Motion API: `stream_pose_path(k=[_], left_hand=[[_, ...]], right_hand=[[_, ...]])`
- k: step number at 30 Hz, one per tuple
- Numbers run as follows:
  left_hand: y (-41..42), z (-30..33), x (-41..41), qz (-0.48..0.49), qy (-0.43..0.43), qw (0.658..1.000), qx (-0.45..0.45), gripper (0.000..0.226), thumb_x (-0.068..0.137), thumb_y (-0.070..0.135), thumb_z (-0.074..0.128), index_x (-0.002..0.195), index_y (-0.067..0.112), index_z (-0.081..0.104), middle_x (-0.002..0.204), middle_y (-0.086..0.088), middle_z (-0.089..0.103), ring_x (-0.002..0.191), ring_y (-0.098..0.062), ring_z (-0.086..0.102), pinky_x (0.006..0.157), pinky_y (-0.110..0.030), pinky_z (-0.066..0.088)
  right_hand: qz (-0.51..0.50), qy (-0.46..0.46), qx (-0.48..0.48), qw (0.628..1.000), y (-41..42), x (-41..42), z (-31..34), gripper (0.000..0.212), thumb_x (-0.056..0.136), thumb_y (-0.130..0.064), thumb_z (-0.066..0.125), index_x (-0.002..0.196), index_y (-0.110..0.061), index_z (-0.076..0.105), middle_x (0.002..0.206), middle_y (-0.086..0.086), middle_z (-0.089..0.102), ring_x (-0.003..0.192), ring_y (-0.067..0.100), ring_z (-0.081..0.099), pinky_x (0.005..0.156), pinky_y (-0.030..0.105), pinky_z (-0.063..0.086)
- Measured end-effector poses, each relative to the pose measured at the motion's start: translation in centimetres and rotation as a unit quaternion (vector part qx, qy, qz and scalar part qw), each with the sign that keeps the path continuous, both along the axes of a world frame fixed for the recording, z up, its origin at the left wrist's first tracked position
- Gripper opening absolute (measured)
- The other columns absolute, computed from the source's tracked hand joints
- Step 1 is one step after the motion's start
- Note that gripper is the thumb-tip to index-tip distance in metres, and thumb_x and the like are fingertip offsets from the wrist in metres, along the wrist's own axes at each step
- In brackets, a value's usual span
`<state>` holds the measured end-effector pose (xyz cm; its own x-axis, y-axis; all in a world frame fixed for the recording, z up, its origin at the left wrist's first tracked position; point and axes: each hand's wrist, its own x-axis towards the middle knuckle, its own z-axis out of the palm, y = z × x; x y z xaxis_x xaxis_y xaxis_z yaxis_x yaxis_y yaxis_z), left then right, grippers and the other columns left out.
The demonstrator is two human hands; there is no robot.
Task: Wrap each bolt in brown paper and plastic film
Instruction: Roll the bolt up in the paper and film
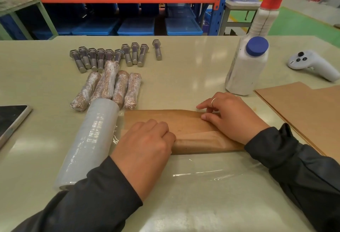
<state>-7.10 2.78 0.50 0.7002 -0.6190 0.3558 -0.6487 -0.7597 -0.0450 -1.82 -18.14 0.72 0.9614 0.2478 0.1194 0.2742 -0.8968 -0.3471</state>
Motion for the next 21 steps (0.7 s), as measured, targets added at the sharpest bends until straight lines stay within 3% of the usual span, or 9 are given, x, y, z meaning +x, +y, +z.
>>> stream_pose_path(k=[4, 7, 11, 14, 15, 17, 19, 21], left_hand=[[0.0, -0.1, -0.1, -0.001, -0.012, 1.0, -0.006, 0.024, 0.049, 0.008, 0.087, 0.065, 0.014, 0.069, 0.063, 0.0, 0.06, 0.056, -0.02, 0.058, 0.051, -0.026, 0.048], [0.1, 0.0, -0.3, 0.004, -0.04, 0.999, -0.004, 0.002, 0.066, 0.015, 0.068, 0.067, 0.017, 0.069, 0.065, 0.003, 0.06, 0.064, -0.019, 0.059, 0.056, -0.03, 0.042], [0.0, -0.1, -0.4, 0.02, -0.046, 0.999, -0.002, 0.027, 0.077, 0.022, 0.044, 0.067, 0.017, 0.068, 0.066, 0.003, 0.058, 0.062, -0.018, 0.056, 0.058, -0.027, 0.033], [-0.1, 0.0, -0.6, 0.024, -0.047, 0.999, 0.008, 0.012, 0.074, 0.017, 0.058, 0.066, 0.015, 0.067, 0.064, 0.001, 0.057, 0.06, -0.019, 0.054, 0.058, -0.029, 0.026], [0.0, 0.0, -0.7, 0.021, -0.048, 0.999, 0.01, 0.004, 0.069, 0.014, 0.065, 0.065, 0.015, 0.066, 0.064, 0.0, 0.056, 0.059, -0.019, 0.053, 0.058, -0.029, 0.025], [0.0, -0.1, -0.8, 0.025, -0.04, 0.999, 0.016, 0.009, 0.063, 0.011, 0.074, 0.066, 0.016, 0.067, 0.064, 0.001, 0.056, 0.059, -0.019, 0.053, 0.058, -0.027, 0.029], [0.0, -0.2, -0.8, 0.029, -0.048, 0.998, 0.019, 0.014, 0.06, 0.011, 0.08, 0.066, 0.016, 0.068, 0.064, 0.001, 0.057, 0.059, -0.019, 0.054, 0.057, -0.029, 0.031], [-0.1, -0.2, -0.8, 0.025, -0.062, 0.998, 0.014, 0.011, 0.062, 0.009, 0.076, 0.066, 0.016, 0.068, 0.062, 0.0, 0.057, 0.058, -0.02, 0.055, 0.059, -0.03, 0.026]], right_hand=[[0.007, -0.073, 0.013, 0.997, -0.3, 0.0, 0.6, 0.014, 0.088, -0.018, 0.062, 0.097, -0.018, 0.072, 0.095, 0.0, 0.061, 0.095, 0.018, 0.049, 0.085, 0.022, 0.033], [0.038, -0.106, 0.013, 0.994, -0.5, -0.5, 1.6, 0.011, 0.088, -0.011, 0.061, 0.092, -0.012, 0.071, 0.091, 0.001, 0.061, 0.089, 0.016, 0.049, 0.079, 0.02, 0.032], [0.086, -0.09, 0.033, 0.992, 0.0, -1.3, 1.9, 0.009, 0.092, -0.003, 0.05, 0.091, -0.005, 0.06, 0.087, 0.001, 0.054, 0.078, 0.016, 0.048, 0.071, 0.026, 0.038], [0.1, -0.047, 0.072, 0.991, 0.1, -1.6, 1.9, 0.005, 0.093, -0.018, 0.045, 0.09, -0.015, 0.049, 0.076, -0.007, 0.048, 0.068, 0.008, 0.044, 0.061, 0.025, 0.032], [0.101, -0.023, 0.088, 0.991, 0.2, -1.8, 1.9, 0.011, 0.089, -0.03, 0.049, 0.091, -0.019, 0.046, 0.073, -0.009, 0.048, 0.067, 0.008, 0.045, 0.059, 0.024, 0.031], [0.092, 0.04, 0.098, 0.99, 0.2, -2.0, 2.1, 0.039, 0.071, -0.054, 0.062, 0.096, -0.03, 0.046, 0.072, -0.008, 0.053, 0.07, 0.005, 0.05, 0.058, 0.019, 0.038], [0.091, 0.101, 0.085, 0.987, 0.5, -2.0, 2.2, 0.054, 0.06, -0.054, 0.074, 0.106, -0.038, 0.05, 0.076, -0.017, 0.058, 0.077, -0.003, 0.054, 0.063, 0.01, 0.042], [0.109, 0.136, 0.093, 0.98, 0.7, -2.1, 2.1, 0.046, 0.065, -0.039, 0.079, 0.106, -0.033, 0.06, 0.079, -0.025, 0.063, 0.079, -0.002, 0.058, 0.067, 0.013, 0.046]])
